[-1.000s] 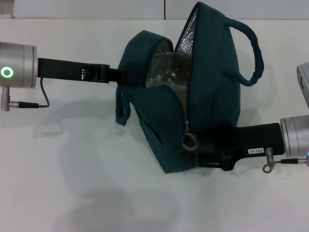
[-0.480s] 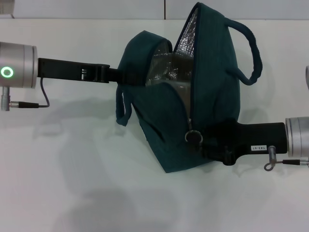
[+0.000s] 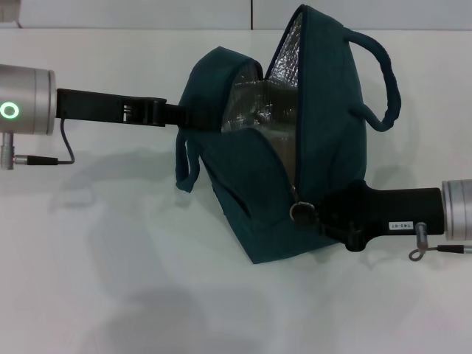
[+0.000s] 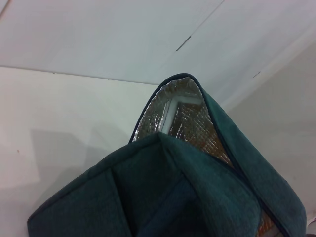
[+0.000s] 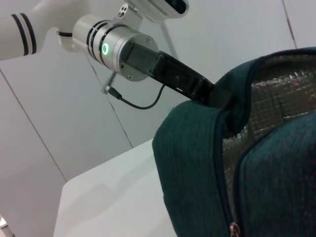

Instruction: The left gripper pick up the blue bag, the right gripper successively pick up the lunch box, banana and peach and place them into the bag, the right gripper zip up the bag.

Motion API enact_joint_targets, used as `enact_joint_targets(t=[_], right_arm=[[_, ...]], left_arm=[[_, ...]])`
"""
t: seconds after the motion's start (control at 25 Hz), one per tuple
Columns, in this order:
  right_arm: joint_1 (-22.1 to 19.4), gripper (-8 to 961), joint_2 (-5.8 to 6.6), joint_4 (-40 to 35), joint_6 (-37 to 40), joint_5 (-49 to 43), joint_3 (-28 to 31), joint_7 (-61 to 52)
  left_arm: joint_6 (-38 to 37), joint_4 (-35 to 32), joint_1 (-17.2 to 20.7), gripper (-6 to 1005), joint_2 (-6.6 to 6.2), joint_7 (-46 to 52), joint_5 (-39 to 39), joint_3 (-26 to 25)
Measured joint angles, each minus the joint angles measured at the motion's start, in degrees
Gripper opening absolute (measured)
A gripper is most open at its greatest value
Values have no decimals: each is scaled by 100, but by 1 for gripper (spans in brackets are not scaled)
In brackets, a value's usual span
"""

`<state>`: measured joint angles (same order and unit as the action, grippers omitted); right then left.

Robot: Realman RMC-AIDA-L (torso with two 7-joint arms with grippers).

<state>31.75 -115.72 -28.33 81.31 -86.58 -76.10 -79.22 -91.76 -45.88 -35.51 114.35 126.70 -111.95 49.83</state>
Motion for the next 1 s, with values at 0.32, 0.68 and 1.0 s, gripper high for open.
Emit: enact_joint_targets(t=[0.32, 0.68, 1.0], right_arm=[[-56, 14, 60, -60, 3, -52, 7, -248], [-186, 15, 138, -276, 88, -54, 7, -347], [-672, 16, 209, -1408, 482, -62, 326, -685]], left_arm=[[-5, -6, 0, 155, -1, 10, 4, 0], [-9, 6, 5, 161, -8, 13, 8, 0], [-10, 18, 9, 167, -10, 12, 18, 0]])
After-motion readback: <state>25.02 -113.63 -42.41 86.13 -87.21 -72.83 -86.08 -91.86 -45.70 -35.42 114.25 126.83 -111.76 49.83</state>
